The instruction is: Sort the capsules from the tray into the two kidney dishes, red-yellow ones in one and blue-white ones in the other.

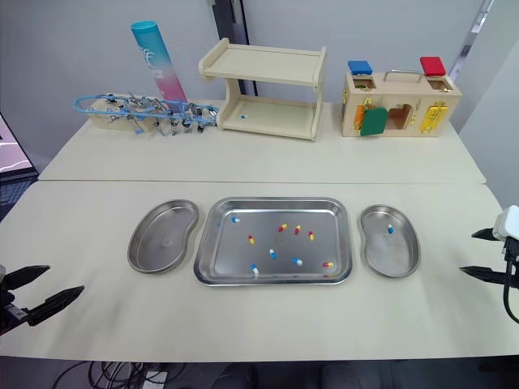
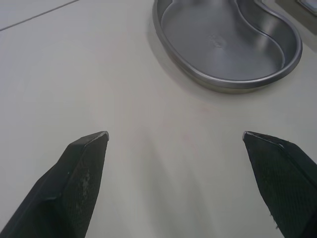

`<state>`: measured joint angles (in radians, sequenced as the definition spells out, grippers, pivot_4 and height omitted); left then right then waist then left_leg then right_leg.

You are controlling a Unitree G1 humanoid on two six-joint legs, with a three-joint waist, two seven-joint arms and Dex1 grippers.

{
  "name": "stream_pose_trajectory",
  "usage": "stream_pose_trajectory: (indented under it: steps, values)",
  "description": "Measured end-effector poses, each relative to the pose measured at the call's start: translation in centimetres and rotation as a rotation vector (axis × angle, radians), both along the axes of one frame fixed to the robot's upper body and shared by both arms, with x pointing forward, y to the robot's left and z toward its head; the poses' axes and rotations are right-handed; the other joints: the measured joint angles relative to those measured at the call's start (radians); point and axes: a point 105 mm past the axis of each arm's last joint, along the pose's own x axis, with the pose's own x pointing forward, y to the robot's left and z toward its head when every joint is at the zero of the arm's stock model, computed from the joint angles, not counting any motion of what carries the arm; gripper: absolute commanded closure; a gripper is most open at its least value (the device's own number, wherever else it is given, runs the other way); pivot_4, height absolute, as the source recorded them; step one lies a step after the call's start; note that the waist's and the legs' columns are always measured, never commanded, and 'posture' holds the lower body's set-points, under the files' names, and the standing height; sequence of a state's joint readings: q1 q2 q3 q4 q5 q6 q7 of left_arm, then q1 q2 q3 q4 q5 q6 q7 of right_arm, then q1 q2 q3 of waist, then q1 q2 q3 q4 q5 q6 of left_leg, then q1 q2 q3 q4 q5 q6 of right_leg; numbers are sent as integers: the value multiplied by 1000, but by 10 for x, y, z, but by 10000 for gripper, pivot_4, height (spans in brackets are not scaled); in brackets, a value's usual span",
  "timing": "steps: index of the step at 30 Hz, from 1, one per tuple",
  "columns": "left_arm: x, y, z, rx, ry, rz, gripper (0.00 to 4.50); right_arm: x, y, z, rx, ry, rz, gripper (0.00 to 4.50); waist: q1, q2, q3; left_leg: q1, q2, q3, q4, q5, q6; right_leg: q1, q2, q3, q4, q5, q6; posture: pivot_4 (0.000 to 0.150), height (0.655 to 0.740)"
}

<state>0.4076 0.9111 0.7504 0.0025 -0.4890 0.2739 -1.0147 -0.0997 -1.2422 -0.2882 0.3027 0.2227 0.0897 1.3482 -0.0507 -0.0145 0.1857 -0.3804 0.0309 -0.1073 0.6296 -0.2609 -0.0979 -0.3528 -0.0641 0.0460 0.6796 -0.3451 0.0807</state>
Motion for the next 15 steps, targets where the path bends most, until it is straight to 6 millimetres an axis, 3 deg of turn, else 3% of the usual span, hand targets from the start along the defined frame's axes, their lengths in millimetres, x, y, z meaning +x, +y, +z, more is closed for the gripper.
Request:
stream_pose_trajectory:
  steps: [4, 15]
  values:
    - [-2, -12, 0, -30, 6, -29, 0, 6, 21, 9, 5, -25, 82, 597, -1, 0, 0, 0, 0, 0, 0, 0, 0, 0, 0, 0, 0, 0, 0, 1500, 7400]
    - [-1, -92, 0, -182, -69, -221, 0, 16, 139, 39, 186, -67, 435, 597, 1, 0, 0, -1, 0, -1, 1, 0, 0, 0, 0, -1, 0, 0, 0, 1500, 7400]
